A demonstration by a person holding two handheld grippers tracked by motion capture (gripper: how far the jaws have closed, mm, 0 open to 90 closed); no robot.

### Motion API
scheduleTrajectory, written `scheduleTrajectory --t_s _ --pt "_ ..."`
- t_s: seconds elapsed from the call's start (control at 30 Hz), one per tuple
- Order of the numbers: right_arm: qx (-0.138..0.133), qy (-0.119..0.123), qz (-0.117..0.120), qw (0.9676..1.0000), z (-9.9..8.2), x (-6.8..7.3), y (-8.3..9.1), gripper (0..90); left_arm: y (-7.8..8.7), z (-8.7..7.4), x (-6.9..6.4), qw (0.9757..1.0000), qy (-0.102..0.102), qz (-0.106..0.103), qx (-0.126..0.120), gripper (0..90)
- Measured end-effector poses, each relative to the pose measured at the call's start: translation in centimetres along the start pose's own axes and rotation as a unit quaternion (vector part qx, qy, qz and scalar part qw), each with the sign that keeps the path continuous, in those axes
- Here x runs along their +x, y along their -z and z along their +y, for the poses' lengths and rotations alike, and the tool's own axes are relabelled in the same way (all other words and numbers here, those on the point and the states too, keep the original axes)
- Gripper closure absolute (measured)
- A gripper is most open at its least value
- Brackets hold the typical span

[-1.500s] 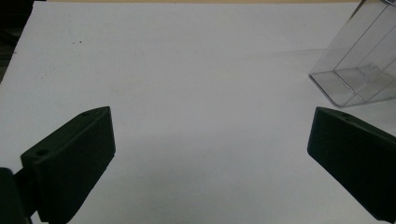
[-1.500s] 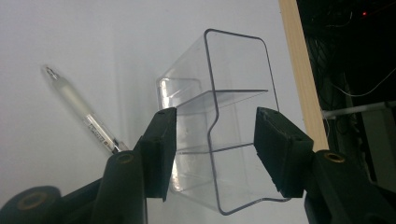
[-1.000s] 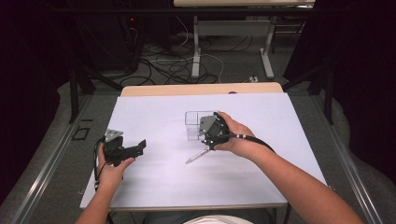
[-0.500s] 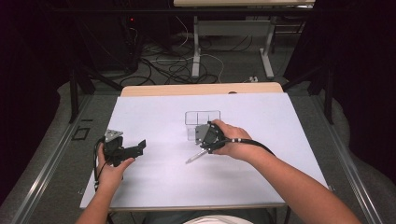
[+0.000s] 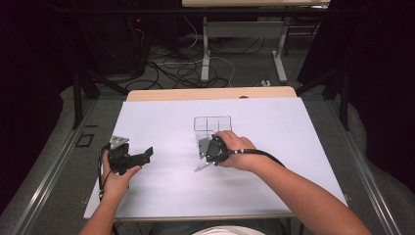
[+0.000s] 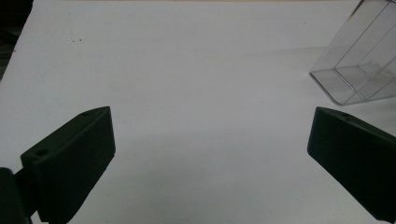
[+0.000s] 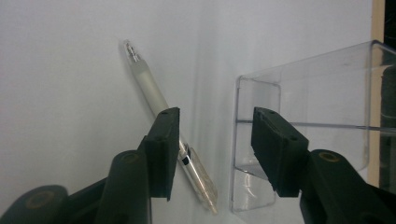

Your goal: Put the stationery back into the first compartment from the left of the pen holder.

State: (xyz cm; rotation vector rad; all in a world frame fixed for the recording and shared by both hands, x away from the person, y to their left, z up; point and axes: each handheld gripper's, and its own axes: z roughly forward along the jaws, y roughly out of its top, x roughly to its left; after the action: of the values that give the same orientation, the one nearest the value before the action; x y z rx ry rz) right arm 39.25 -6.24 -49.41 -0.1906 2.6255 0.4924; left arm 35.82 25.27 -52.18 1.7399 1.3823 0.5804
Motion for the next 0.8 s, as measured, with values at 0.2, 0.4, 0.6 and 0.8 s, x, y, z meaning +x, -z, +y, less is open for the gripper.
scheduleTrajectory --t_s 0.2,0.4,0.6,0.8 --pt "0.004 0.009 0.014 0.9999 0.0 0.1 -1.1 55.7 0.0 0.0 0.0 1.0000 0.000 -0.001 0.002 1.0" --pt "0.007 0.021 0.014 0.9997 -0.2 0.1 -1.9 56.0 0.0 0.0 0.0 1.0000 -0.001 -0.001 0.001 1.0" --pt "0.020 0.035 0.029 0.9987 -0.2 0.2 -2.5 57.6 0.0 0.0 0.0 1.0000 0.000 -0.002 0.004 1.0" --pt "0.021 0.059 0.044 0.9970 -0.1 0.8 -2.9 62.0 -0.1 0.0 0.0 1.0000 0.000 -0.002 0.002 1.0"
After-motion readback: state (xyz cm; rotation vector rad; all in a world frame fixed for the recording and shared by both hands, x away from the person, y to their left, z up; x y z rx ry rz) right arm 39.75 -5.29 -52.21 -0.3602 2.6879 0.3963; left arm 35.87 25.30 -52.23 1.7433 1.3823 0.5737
